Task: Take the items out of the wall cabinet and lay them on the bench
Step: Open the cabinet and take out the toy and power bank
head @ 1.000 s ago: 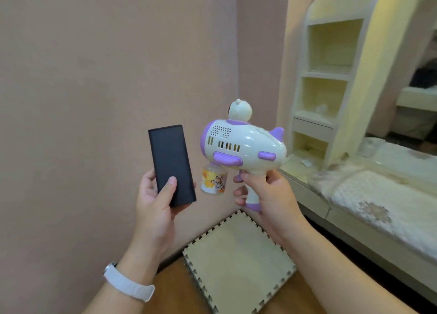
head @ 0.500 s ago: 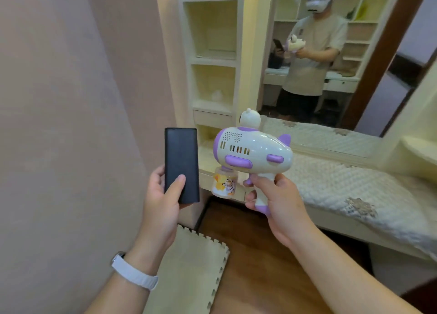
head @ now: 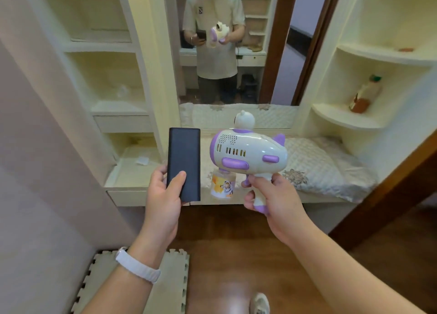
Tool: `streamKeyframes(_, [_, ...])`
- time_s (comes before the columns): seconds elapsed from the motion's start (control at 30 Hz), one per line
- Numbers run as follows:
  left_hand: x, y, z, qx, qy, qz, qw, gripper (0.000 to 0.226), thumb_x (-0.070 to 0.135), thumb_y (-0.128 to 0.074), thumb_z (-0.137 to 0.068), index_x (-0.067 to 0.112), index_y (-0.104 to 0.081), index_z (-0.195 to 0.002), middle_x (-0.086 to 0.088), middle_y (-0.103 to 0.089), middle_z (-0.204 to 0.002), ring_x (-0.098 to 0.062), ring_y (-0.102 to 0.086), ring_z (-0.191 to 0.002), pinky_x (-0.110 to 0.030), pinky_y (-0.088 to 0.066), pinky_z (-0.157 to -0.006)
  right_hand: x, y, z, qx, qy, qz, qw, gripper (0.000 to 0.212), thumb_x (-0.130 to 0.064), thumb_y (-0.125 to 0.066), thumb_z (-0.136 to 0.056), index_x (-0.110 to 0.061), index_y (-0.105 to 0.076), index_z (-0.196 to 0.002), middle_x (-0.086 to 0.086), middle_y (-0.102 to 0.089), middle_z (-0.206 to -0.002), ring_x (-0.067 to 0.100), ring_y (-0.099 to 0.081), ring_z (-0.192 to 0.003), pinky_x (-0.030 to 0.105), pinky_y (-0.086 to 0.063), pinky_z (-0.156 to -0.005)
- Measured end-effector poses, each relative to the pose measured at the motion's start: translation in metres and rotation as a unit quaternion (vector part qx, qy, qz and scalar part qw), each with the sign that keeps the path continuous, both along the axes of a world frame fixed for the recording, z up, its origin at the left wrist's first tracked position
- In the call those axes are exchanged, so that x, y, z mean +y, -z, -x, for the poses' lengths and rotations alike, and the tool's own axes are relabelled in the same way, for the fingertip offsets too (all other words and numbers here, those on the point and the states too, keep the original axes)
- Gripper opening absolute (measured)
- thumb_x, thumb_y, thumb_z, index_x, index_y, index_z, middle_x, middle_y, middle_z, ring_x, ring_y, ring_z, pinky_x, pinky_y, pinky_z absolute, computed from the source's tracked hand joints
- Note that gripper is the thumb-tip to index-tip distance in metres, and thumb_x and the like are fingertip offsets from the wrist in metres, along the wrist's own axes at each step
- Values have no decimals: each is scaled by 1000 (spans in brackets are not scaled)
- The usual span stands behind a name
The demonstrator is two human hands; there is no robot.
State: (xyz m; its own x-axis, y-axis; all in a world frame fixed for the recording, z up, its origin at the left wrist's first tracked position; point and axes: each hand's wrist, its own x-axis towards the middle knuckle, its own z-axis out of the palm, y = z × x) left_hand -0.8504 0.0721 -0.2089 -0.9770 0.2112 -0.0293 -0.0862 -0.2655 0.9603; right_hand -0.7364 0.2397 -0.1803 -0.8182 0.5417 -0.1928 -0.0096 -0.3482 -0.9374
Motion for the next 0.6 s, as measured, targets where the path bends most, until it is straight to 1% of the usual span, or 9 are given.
streamKeyframes(0.07, [28, 4, 11, 8, 8, 18, 1000, 29, 17, -56, -96, 23, -51, -125, 2, -67, -111, -13, -68, -99, -36, -57, -77, 26, 7, 11, 2, 11, 13, 1000, 17, -7, -66, -88, -4, -62, -104, 15, -64, -88, 23, -49, -63, 31, -47, -53])
streamKeyframes(0.1, [43, 6, 16, 10, 11, 26, 1000, 30, 17, -56, -96, 23, -51, -125, 2, -67, -111, -13, -68, -99, -35, -57, -76, 40, 11, 17, 3, 15, 21, 1000, 18, -6, -65, -88, -3, -62, -105, 15, -63, -88, 22, -49, -62, 30, -46, -53])
streamKeyframes(0.2, [88, 14, 34, 3, 11, 38, 999, 31, 15, -57, -95, 21, -52, -125, 1, -70, -110, -14, -69, -98, -38, -56, -78, 84, 20, 34, 4, 18, 31, 999, 21, -7, -65, -88, -2, -62, -108, 14, -64, -88, 22, -49, -64, 32, -45, -54])
streamKeyframes(0.3, [135, 22, 51, -25, 10, 47, 999, 31, 13, -58, -95, 21, -52, -125, 1, -71, -109, -16, -70, -96, -36, -56, -72, 133, 26, 49, -11, 18, 18, 1000, 18, -10, -65, -89, -7, -62, -106, 14, -66, -88, 24, -53, -65, 33, -48, -57])
streamKeyframes(0.4, [184, 30, 66, -44, 12, 70, 997, 30, 13, -57, -95, 20, -52, -124, -5, -71, -110, -18, -71, -93, -33, -56, -65, 187, 33, 64, -23, 21, 22, 999, 15, -11, -66, -88, -9, -63, -103, 14, -67, -88, 21, -56, -63, 34, -51, -59])
streamKeyframes(0.5, [222, 35, 79, -58, 0, 92, 994, 29, 14, -57, -96, 17, -52, -124, -9, -69, -112, -21, -70, -93, -37, -56, -66, 236, 44, 78, -42, 16, 29, 999, 14, -13, -66, -89, -9, -62, -101, 12, -67, -89, 18, -58, -62, 34, -54, -62])
streamKeyframes(0.6, [247, 40, 92, -64, -13, 102, 993, 34, 15, -56, -96, 14, -49, -129, -9, -68, -115, -21, -70, -95, -34, -56, -65, 271, 54, 96, -54, 4, 36, 998, 16, -13, -65, -89, -7, -62, -103, 12, -66, -89, 19, -57, -62, 33, -53, -60])
